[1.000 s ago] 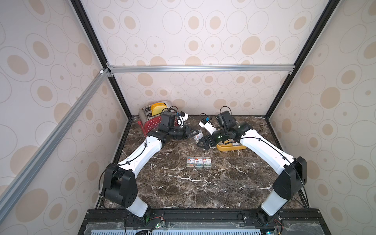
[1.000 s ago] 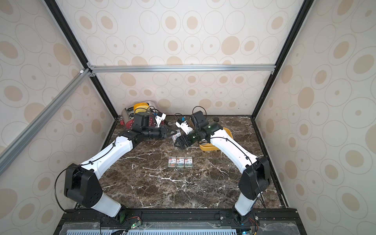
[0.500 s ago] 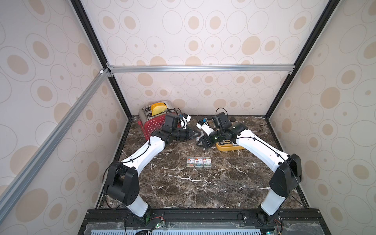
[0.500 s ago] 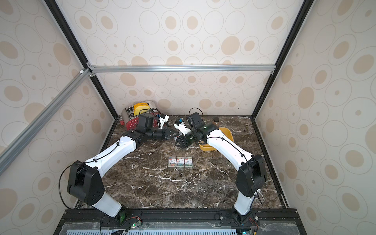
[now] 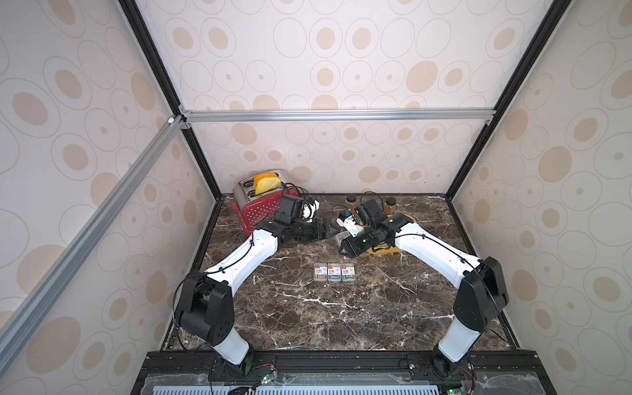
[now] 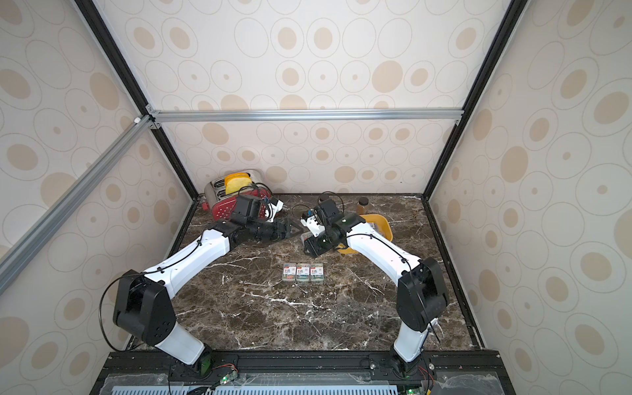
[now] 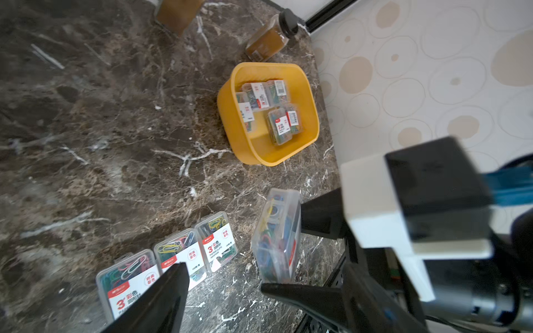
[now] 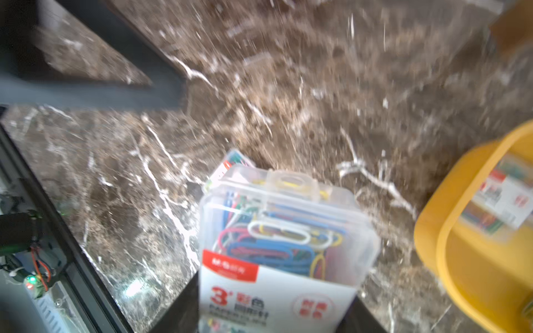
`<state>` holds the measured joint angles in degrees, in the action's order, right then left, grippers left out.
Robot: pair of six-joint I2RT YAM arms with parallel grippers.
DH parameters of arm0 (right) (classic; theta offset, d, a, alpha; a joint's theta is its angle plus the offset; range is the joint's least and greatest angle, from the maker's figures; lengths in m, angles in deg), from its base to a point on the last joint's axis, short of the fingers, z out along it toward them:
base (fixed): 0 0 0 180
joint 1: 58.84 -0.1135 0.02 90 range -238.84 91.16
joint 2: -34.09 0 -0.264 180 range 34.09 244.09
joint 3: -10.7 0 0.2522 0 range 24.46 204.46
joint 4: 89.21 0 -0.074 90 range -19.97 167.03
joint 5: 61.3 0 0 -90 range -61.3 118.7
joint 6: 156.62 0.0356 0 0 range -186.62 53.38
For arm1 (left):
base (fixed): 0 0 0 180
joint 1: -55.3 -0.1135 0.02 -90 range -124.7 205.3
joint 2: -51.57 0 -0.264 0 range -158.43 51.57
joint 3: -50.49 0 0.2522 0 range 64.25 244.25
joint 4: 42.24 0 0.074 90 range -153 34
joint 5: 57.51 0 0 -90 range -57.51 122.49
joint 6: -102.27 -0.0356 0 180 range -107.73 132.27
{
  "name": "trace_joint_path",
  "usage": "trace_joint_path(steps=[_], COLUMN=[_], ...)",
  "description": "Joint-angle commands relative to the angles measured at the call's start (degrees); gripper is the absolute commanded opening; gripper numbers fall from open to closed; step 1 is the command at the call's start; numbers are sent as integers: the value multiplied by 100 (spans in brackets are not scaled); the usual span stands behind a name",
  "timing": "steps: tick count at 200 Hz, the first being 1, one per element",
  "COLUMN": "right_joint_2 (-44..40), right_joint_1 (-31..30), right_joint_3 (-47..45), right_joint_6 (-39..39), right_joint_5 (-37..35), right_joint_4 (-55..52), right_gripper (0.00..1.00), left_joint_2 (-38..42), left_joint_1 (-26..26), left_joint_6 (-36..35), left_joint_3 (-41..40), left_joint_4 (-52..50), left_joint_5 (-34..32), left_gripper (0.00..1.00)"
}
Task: Take the paper clips out of the storage box
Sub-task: Place the boxed paper clips at the center of the board.
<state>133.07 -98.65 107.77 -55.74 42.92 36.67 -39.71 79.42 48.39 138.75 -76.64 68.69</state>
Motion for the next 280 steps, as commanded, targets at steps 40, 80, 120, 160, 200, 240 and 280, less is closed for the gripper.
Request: trace_joint_path(steps=[40, 80, 120, 160, 200, 240, 280], right_joint_2=[-253, 159, 539, 756, 915, 887, 835], right_joint_1=[306, 469, 583, 672, 680, 692, 707], right_joint_3=[-1167, -1430, -1440, -1427, -1409, -1440, -1470], right_joint_6=[929, 1160, 1268, 1268, 1250, 1234, 1198], right_joint_5=[-375, -376, -400, -315, -229, -184, -156], right_joint_4=[-215, -51, 131, 283, 290, 270, 192], right_gripper=[16, 18, 23, 24, 33, 47, 62], left_joint_2=[460, 463, 464, 415, 346, 227, 138], left_joint_1=[-351, -351, -355, -355, -350, -354, -354], left_joint_6=[-504, -417, -413, -411, -400, -395, -378], left_joint_3=[9, -120, -113, -68, -6, 67, 125], left_joint_4=[-761, -659, -654, -653, -678, -634, -600], left_joint_5=[-687, -580, -562, -544, -527, -483, -448], left_gripper=[89, 89, 89, 89, 89, 89, 89])
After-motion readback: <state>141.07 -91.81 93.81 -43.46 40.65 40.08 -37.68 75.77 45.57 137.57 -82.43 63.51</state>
